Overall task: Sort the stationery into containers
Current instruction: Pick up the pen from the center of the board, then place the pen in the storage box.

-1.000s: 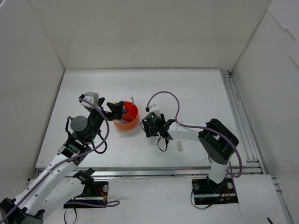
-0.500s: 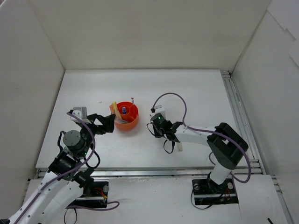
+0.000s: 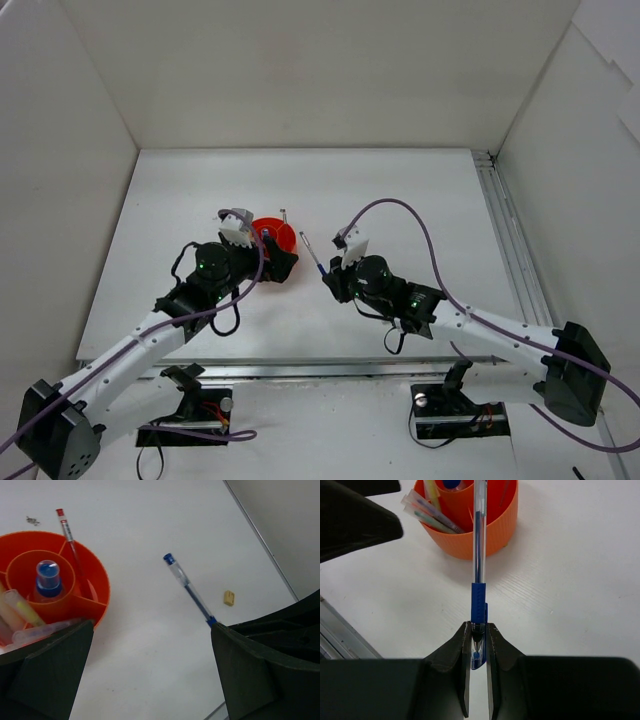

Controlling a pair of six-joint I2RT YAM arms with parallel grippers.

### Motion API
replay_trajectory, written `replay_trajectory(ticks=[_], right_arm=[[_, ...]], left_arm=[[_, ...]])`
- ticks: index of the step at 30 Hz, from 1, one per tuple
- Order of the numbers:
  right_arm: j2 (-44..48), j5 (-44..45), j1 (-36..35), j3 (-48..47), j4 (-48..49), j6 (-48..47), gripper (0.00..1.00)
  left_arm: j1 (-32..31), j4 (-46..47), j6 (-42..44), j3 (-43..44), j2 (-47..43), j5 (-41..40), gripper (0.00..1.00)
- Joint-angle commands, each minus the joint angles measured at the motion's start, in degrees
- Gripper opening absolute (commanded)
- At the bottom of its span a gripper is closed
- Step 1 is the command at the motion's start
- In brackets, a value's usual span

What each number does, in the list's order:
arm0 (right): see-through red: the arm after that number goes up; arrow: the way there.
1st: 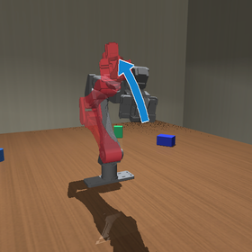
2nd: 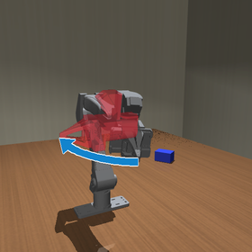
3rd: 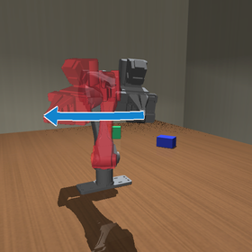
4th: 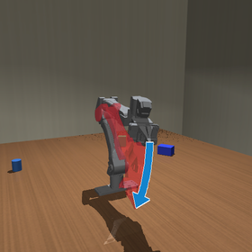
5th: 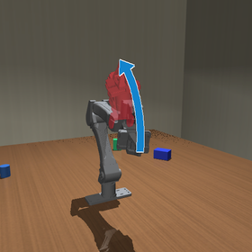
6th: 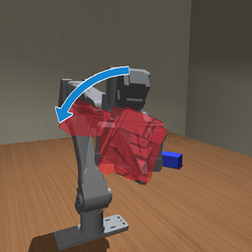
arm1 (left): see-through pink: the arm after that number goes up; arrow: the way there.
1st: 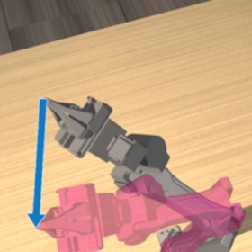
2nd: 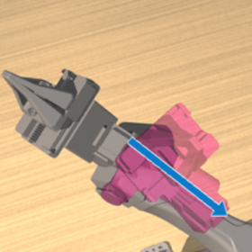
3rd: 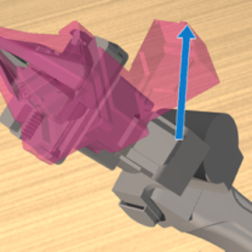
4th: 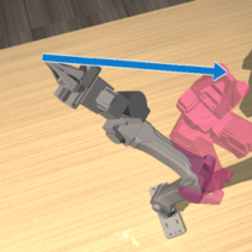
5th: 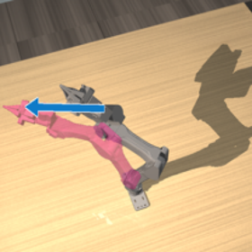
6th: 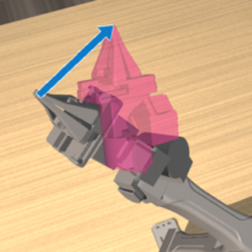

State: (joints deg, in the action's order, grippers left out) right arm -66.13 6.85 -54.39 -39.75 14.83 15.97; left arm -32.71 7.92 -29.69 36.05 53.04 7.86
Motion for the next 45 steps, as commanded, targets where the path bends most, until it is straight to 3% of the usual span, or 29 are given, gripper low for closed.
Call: replay_trajectory(ticks=[1, 11, 14, 20, 23, 24, 26, 28, 29, 31, 32, 33, 40, 45], right_arm=[[0.9, -2.9, -1.2, -0.2, 4.7, -2.8, 0.0], [2.8, -6.0, -2.0, -0.9, 6.0, -2.7, 0.0], [5.0, -6.5, -2.1, 0.1, 7.2, -2.3, 0.0], [5.0, -10.2, -2.2, 0.1, 9.7, -2.1, 0.0], [3.6, -10.6, -2.3, -0.2, 10.9, -2.0, 0.0], [3.3, -10.6, -2.6, -0.2, 11.2, -1.9, 0.0], [2.4, -9.4, -2.7, -0.5, 11.2, -1.6, 0.0], [1.9, -8.1, -2.7, -1.1, 10.5, -1.3, 0.02], [1.6, -5.3, -2.7, -1.5, 9.1, -0.2, 0.05], [1.5, -2.4, -2.7, -2.7, 7.1, 0.9, 0.35], [1.5, 0.2, -2.7, -3.1, 5.3, 2.0, 0.78], [1.4, 2.1, -2.7, -4.0, 4.1, 2.7, 0.98], [2.6, 22.5, -2.7, -5.4, -8.8, 10.8, 0.98], [6.4, 23.4, -1.3, -3.1, -10.3, 14.0, 0.98]], left_arm=[[-1.4, 10.4, -2.2, 4.7, 2.0, 4.4, 0.99], [-1.9, 13.7, -3.4, 4.7, 4.0, 3.5, 0.99], [-1.9, 14.0, -3.1, 4.3, 3.5, 3.7, 0.93], [-3.6, 15.6, -2.7, 5.0, 4.3, 6.1, 0.62], [-4.2, 15.6, -2.1, 5.6, 4.9, 6.6, 0.41], [-4.2, 15.8, -1.9, 5.6, 4.9, 6.9, 0.25], [-4.2, 16.0, -1.8, 5.6, 4.7, 7.3, 0.05], [-4.2, 16.6, -1.2, 5.3, 4.0, 7.5, 0.0], [-4.2, 16.9, -0.5, 4.8, 3.7, 7.3, 0.0], [-4.2, 16.9, 0.1, 4.9, 2.9, 6.6, 0.0], [-4.2, 16.3, 1.5, 5.4, 2.6, 5.9, 0.0], [-4.2, 15.2, 2.5, 5.9, 2.4, 5.5, 0.0], [-4.2, 10.0, 15.4, 12.7, 6.0, -4.4, 0.0], [-1.1, 7.8, 21.1, 17.8, 14.4, -6.9, 0.0]])
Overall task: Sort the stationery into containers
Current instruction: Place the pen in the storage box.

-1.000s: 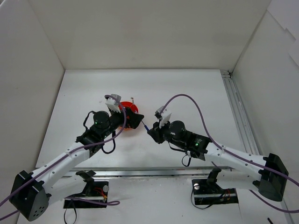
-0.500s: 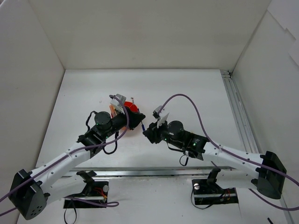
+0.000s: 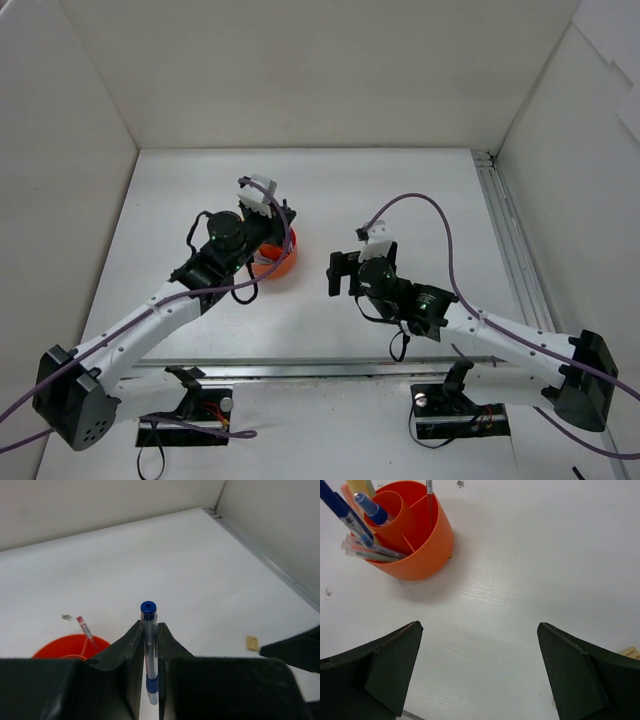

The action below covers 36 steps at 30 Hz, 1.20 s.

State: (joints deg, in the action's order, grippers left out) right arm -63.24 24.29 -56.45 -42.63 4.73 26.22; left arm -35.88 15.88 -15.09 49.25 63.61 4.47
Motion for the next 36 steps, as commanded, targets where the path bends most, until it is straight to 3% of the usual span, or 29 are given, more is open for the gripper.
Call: replay_trajectory(ticks=[1, 14, 36], right_arm=[[3.7, 5.9, 1.0, 0.0, -0.2, 3.8, 0.98], [4.3, 5.6, 2.7, 2.5, -2.2, 5.3, 0.98], [5.1, 5.9, 5.0, 4.6, -6.8, 10.2, 0.98]], left_arm=[[2.7, -0.6, 6.8, 6.4, 5.2, -4.2, 0.0], [5.8, 6.5, 12.5, 11.7, 21.3, 3.9, 0.0], [5.8, 9.3, 7.5, 9.7, 25.2, 0.5, 0.0]])
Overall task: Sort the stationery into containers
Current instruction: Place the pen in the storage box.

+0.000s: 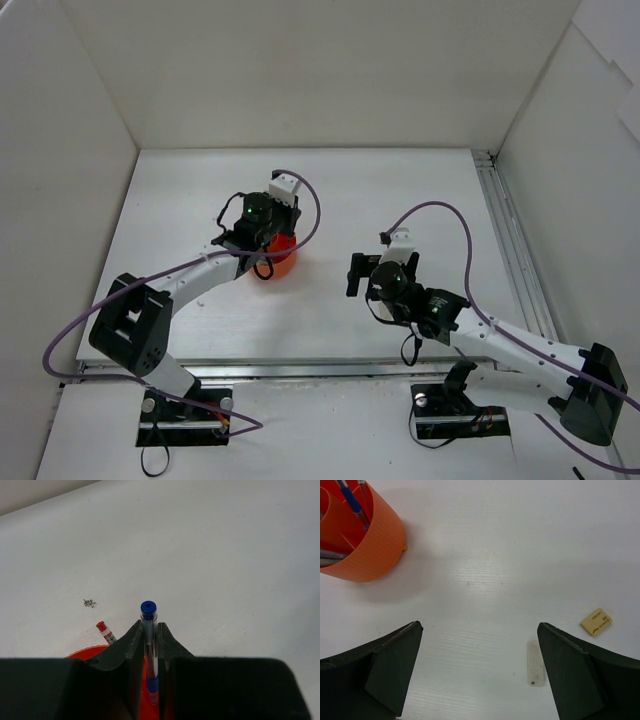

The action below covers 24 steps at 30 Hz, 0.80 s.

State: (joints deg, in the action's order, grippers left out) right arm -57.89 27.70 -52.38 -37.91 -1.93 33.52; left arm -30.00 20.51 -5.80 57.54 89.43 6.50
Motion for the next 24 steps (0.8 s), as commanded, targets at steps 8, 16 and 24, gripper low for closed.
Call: replay_trajectory(ticks=[8, 16, 24], right_arm=[[-2.2, 0.3, 3.3, -0.6, -2.6, 3.0, 0.98], [-3.7, -1.4, 3.7, 0.6, -5.0, 4.8, 0.98], [-3.9, -2.8, 4.2, 4.3, -8.6, 10.5, 0.98]], left_arm=[[-0.1, 4.0, -2.9, 1.0, -1.8, -2.9, 0.24], [-0.1, 3.7, -3.2, -1.7, -7.5, -1.9, 0.7], [-1.2, 0.1, -6.1, -5.9, -18.1, -0.1, 0.99]])
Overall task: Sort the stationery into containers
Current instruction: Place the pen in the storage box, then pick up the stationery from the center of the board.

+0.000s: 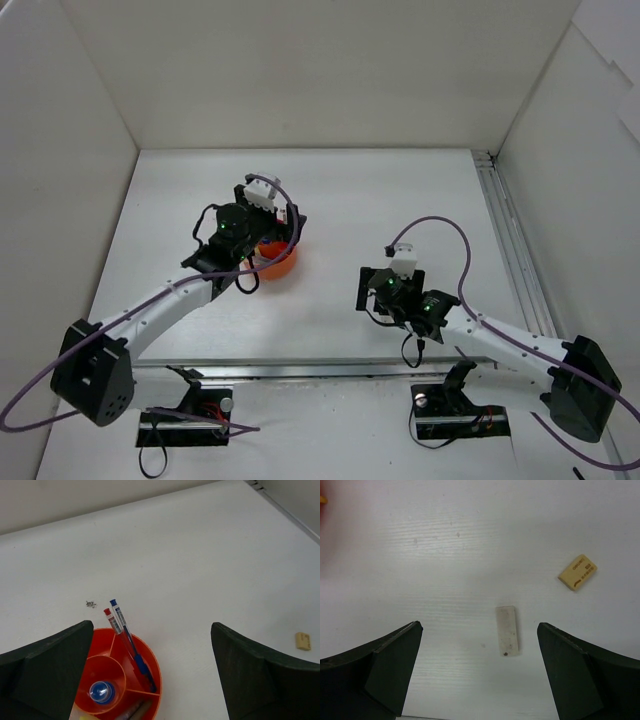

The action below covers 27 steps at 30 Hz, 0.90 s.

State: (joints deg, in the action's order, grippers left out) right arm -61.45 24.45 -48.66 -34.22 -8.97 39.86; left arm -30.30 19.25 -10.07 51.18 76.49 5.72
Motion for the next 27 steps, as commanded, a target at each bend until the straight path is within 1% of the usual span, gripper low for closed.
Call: replay_trajectory(ticks=[1, 5, 8, 9, 12, 14, 17, 21, 23, 24, 25, 26, 27], right_arm=[[-0.5, 0.2, 0.8, 1.6, -1.7, 4.5, 0.98], [-2.5, -0.8, 1.0, 2.6, -1.9, 6.5, 0.98], [-4.3, -0.1, 1.2, 2.9, -1.9, 7.5, 0.98], [-4.9, 0.7, 1.2, 2.9, -1.8, 7.6, 0.97], [-7.4, 1.7, 1.6, 2.0, -1.8, 7.1, 0.95], [-9.3, 2.3, 1.6, 1.4, -1.8, 7.1, 0.92], [-12.1, 2.1, 2.5, 0.6, -1.7, 7.3, 0.87], [-14.6, 0.4, 3.5, 1.2, 0.5, 6.6, 0.85], [-15.0, -2.6, 4.4, 2.0, 3.8, 5.7, 0.79], [-15.0, -4.0, 5.3, 2.7, 5.2, 5.1, 0.67], [-14.6, -5.4, 5.8, 3.4, 6.6, 4.6, 0.58], [-14.2, -8.5, 5.9, 3.9, 8.7, 3.6, 0.51], [-13.7, -9.8, 6.3, 4.7, 10.5, 3.2, 0.38]], left_arm=[[-1.6, 0.1, -2.7, 0.1, -7.9, 0.6, 0.99], [-1.6, 0.1, -5.1, -4.6, -13.9, 3.4, 0.99], [-2.1, 0.4, -7.3, -9.6, -18.6, 3.4, 0.99], [-2.1, 0.4, -7.6, -10.2, -20.7, 3.5, 0.99], [-2.1, -0.5, -8.2, -11.4, -23.3, 4.0, 0.99], [-2.7, -2.3, -9.3, -11.3, -24.0, 4.9, 0.99], [-3.2, -2.5, -9.6, -11.9, -24.9, 6.2, 0.99], [-3.2, -3.2, -9.9, -11.7, -24.5, 6.0, 1.0], [-3.2, -3.4, -10.1, -11.6, -24.3, 6.3, 0.99], [-3.2, -3.3, -10.1, -11.7, -24.1, 6.2, 0.99], [-3.2, -3.4, -10.2, -11.7, -24.2, 6.2, 0.99], [-3.2, -3.4, -10.3, -11.6, -24.2, 6.2, 0.99], [-3.2, -3.4, -10.2, -11.6, -24.4, 6.1, 0.99]])
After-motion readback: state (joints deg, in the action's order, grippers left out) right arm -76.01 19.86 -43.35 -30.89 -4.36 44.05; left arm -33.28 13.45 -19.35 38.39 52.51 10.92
